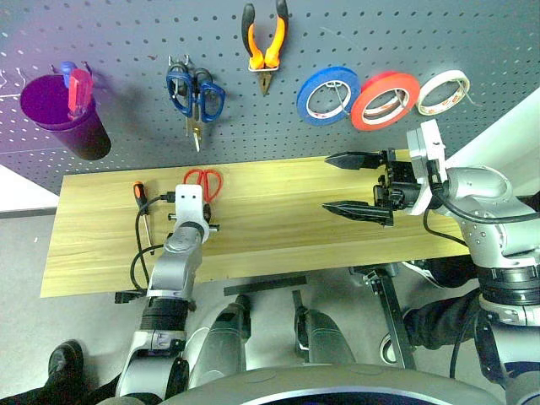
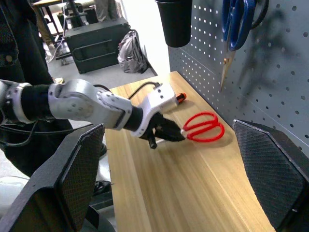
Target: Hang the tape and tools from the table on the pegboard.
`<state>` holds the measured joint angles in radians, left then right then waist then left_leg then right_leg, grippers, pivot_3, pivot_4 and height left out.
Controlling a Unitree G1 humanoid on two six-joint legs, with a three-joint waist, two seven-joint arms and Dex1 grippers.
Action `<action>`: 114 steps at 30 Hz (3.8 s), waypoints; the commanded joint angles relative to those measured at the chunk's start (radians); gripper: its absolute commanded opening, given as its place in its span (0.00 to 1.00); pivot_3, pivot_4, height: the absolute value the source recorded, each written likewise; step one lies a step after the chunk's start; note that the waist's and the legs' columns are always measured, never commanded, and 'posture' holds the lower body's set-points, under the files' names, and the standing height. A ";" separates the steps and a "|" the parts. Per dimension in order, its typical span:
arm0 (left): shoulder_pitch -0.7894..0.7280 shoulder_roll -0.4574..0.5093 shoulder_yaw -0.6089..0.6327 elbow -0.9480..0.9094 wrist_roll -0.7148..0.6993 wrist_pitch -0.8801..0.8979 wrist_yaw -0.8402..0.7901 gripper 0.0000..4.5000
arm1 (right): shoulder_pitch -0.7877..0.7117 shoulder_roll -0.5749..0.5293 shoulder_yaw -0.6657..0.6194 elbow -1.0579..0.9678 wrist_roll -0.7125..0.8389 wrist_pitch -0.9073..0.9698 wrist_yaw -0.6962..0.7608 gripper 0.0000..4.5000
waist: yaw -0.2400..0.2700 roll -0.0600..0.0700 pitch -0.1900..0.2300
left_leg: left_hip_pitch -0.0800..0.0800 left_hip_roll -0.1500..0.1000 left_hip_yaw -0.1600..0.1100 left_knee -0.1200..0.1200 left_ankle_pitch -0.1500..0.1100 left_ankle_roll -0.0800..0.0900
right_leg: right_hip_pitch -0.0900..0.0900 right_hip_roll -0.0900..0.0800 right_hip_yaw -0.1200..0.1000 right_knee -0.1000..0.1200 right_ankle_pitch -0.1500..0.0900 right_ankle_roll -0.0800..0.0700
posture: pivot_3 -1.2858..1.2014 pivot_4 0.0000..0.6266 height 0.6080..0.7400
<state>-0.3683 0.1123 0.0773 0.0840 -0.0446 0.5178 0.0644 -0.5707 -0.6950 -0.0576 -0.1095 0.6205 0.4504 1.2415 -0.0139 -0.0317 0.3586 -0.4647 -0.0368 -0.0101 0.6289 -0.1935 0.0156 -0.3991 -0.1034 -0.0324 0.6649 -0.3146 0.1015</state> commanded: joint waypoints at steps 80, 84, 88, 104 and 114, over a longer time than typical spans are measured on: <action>0.339 0.312 0.108 -0.591 0.268 -0.733 -0.273 0.24 | -0.096 -0.040 -0.033 0.230 -0.020 -0.100 0.252 1.00 | 0.005 0.005 0.003 | -0.001 -0.002 0.004 -0.001 -0.003 0.004 | 0.003 -0.004 -0.005 -0.013 0.004 0.004 | 0.52 0.52 1.00; 0.344 0.304 0.124 -0.596 0.252 -0.711 -0.268 0.24 | -0.093 -0.042 -0.029 0.237 -0.033 -0.107 0.259 1.00 | 0.006 0.005 0.003 | -0.001 -0.002 0.004 -0.001 -0.003 0.003 | 0.003 -0.004 -0.006 -0.013 0.004 0.004 | 0.52 0.52 1.00; 0.352 0.293 0.114 -0.590 0.234 -0.695 -0.273 0.24 | -0.097 -0.042 -0.030 0.236 -0.030 -0.100 0.269 1.00 | 0.009 0.005 0.003 | -0.001 -0.002 0.004 0.000 -0.002 0.001 | 0.004 -0.004 -0.007 -0.013 0.005 0.005 | 0.52 0.51 1.00; 0.297 0.293 0.105 -0.481 0.244 -0.743 -0.241 0.24 | -0.074 -0.046 -0.099 0.157 0.129 0.022 0.282 1.00 | 0.028 0.005 0.002 | -0.001 -0.002 0.004 0.001 -0.001 0.001 | 0.004 -0.004 -0.007 -0.012 0.005 0.005 | 0.52 0.51 1.00; 0.257 0.278 0.070 -0.416 0.245 -0.768 -0.241 0.24 | -0.099 -0.075 -0.154 0.145 0.203 0.098 0.269 1.00 | 0.027 0.005 0.002 | -0.001 -0.002 0.004 0.002 -0.001 0.000 | 0.004 -0.004 -0.008 -0.011 0.006 0.005 | 0.51 0.51 1.00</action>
<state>-0.1026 0.3932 0.1595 -0.3198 0.1989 -0.2225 -0.1908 -0.6474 -0.7469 -0.1635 0.0729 0.7784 0.5304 1.5158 0.0127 -0.0271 0.3611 -0.4655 -0.0388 -0.0064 0.6308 -0.1946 0.0160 -0.3948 -0.1079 -0.0402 0.6540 -0.3089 0.1070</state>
